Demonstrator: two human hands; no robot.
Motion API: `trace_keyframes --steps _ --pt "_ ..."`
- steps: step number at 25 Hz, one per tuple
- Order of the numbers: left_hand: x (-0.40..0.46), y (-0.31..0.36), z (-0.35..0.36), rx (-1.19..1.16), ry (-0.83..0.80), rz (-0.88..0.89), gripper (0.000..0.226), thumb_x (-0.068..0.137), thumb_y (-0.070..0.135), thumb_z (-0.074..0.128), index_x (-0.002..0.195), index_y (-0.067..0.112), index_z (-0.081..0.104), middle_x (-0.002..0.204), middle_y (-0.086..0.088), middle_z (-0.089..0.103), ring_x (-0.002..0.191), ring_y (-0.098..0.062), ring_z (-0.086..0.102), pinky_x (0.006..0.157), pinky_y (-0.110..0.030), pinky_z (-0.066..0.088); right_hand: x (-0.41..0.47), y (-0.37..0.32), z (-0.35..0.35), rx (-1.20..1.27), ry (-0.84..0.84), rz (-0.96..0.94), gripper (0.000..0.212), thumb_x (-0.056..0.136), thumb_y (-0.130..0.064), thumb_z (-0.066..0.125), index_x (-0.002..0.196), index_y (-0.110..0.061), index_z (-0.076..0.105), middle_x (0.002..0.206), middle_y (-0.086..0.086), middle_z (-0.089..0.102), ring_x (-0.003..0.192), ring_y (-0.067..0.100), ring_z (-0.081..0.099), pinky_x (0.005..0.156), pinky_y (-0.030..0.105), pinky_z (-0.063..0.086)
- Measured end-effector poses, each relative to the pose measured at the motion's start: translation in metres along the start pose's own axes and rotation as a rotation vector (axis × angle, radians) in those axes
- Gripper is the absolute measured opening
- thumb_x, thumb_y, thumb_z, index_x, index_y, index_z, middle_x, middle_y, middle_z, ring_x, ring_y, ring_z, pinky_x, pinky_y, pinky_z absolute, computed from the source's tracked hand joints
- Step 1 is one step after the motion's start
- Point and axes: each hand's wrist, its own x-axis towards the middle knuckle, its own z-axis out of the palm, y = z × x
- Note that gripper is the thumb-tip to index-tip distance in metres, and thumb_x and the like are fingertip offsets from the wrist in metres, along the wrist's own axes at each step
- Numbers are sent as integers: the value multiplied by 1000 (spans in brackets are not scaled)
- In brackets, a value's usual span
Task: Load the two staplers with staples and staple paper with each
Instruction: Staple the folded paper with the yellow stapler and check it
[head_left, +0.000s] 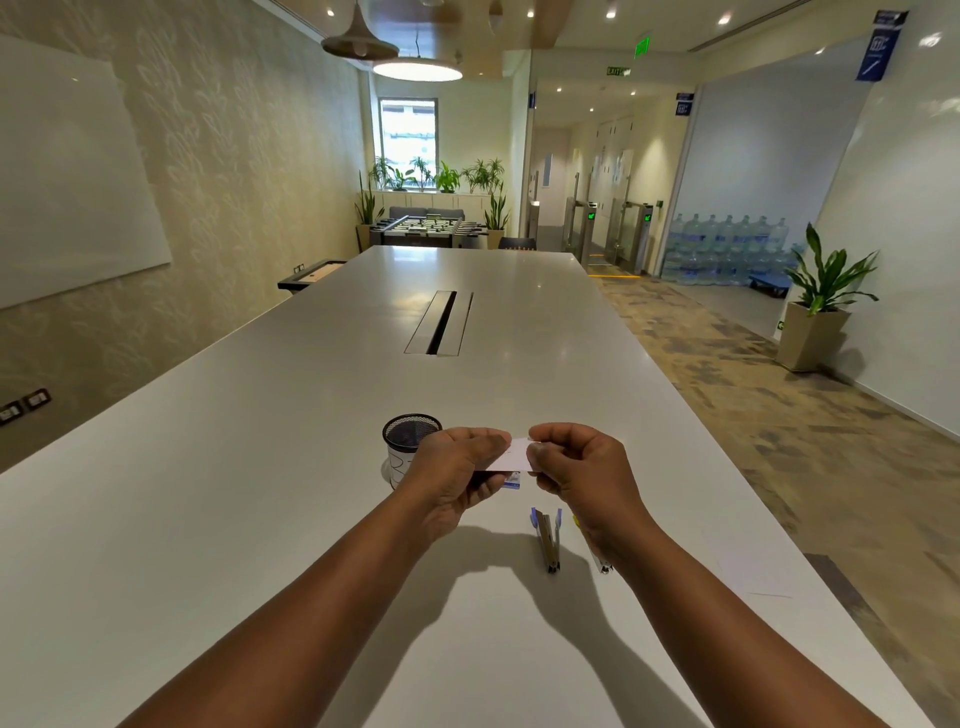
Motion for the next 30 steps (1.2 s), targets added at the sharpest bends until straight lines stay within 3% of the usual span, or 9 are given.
trace_keyframes --steps 5,12,16,21,30 --pt "2 -2 -6 39 -86 18 23 77 -7 80 97 4 76 87 -14 79 72 -22 76 62 -26 60 3 3 -3 -15 19 21 16 88 -3 73 98 -14 77 85 11 78 69 15 72 63 21 56" --pt "12 -8 -4 52 1 -4 15 84 10 81 97 4 75 82 -12 78 63 -17 73 56 -25 59 8 8 -1 -20 -19 41 15 88 -2 72 97 -13 76 79 7 77 65 11 70 60 19 53" --pt "14 -8 -8 67 -83 1 27 77 -5 82 101 5 74 83 -10 80 70 -19 75 64 -27 61 13 10 -3 -25 11 51 16 88 -2 72 98 -14 76 82 10 77 66 12 70 61 20 55" --pt "25 -16 -10 10 -14 -45 9 87 9 77 95 6 73 76 -9 77 58 -16 69 52 -24 58 16 16 0 -18 -41 69 15 88 1 70 99 -9 74 77 11 70 64 13 63 59 19 53" --pt "46 -36 -25 27 -67 37 26 85 -9 72 99 14 75 88 -3 77 75 -13 74 64 -25 58 29 35 -3 -102 -8 73 24 88 1 70 102 -18 74 79 7 70 67 13 65 62 23 54"
